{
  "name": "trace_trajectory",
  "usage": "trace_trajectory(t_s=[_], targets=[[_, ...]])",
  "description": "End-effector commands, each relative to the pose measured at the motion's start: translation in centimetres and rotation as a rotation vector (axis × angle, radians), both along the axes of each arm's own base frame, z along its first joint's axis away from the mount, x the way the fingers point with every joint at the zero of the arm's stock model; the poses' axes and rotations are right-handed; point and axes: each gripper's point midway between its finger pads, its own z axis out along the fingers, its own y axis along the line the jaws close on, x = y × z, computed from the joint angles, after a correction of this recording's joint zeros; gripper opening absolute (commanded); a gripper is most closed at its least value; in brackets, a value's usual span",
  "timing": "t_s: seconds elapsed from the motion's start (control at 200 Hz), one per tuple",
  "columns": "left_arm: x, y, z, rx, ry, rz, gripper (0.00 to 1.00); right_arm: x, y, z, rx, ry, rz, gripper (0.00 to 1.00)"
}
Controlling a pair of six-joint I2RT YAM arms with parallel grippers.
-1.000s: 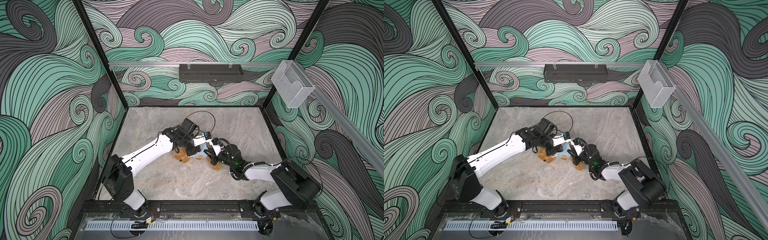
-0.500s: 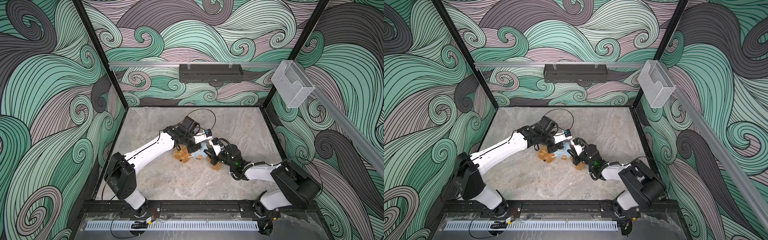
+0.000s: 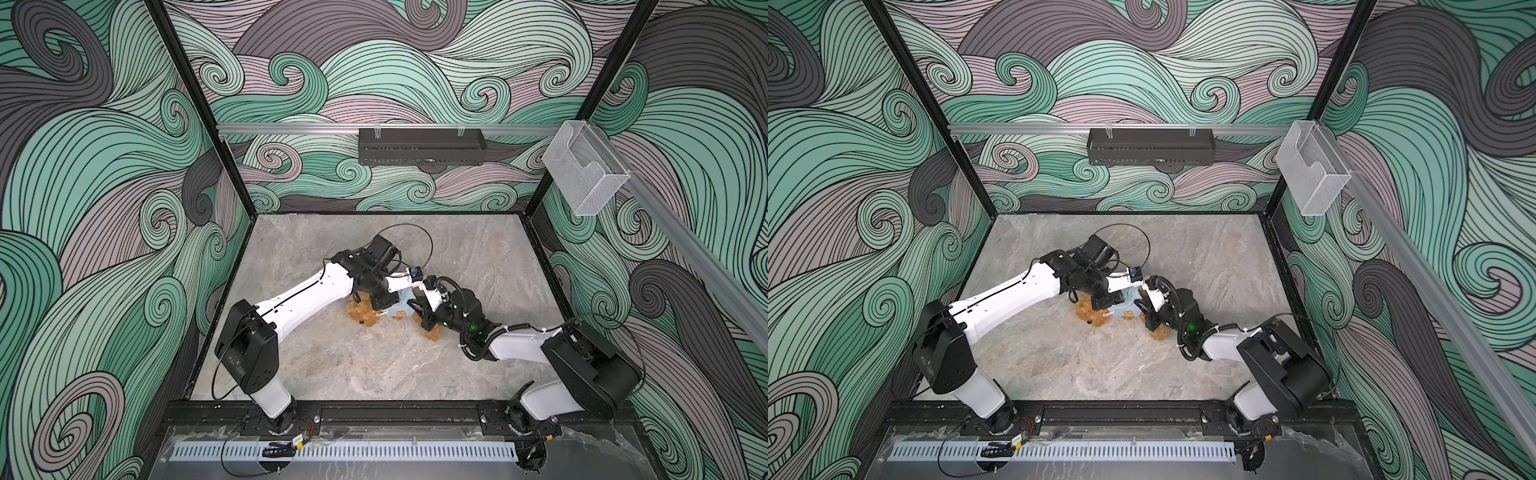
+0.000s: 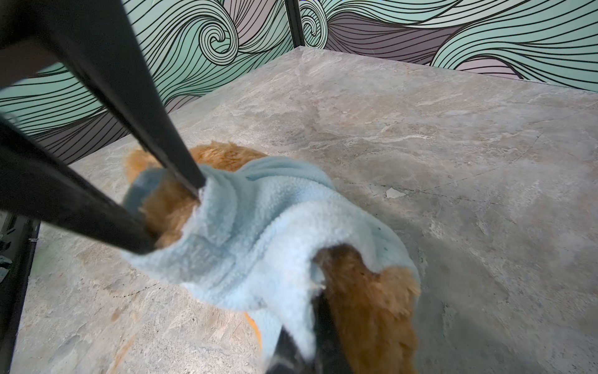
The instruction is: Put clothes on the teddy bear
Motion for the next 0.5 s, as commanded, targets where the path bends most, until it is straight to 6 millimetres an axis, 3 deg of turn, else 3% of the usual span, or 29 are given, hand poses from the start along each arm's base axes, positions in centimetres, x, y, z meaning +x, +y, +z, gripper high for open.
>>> trace_trajectory(t_s=[0.0, 0.345, 0.435, 0.495], targets=[[0.3, 1.1, -1.0, 0.080, 0.014, 0.003, 0.29, 0.1, -0.1, -0.1, 0.000, -0.001, -0.005, 0.00], [1.1, 0.2, -6.6, 0.056, 0.070, 0.108, 0.32, 0.2, 0.2, 0.2, 0.060, 0.020, -0.015, 0.00], [1.4, -0.4, -7.1, 0.016, 0.072, 0.136, 0.20, 0.2, 0.3, -0.1, 0.065, 0.027, -0.016, 0.00], [1.7, -0.7, -6.6, -0.014, 0.060, 0.165, 0.03, 0.3, 0.0, -0.3, 0.057, 0.028, -0.027, 0.00]])
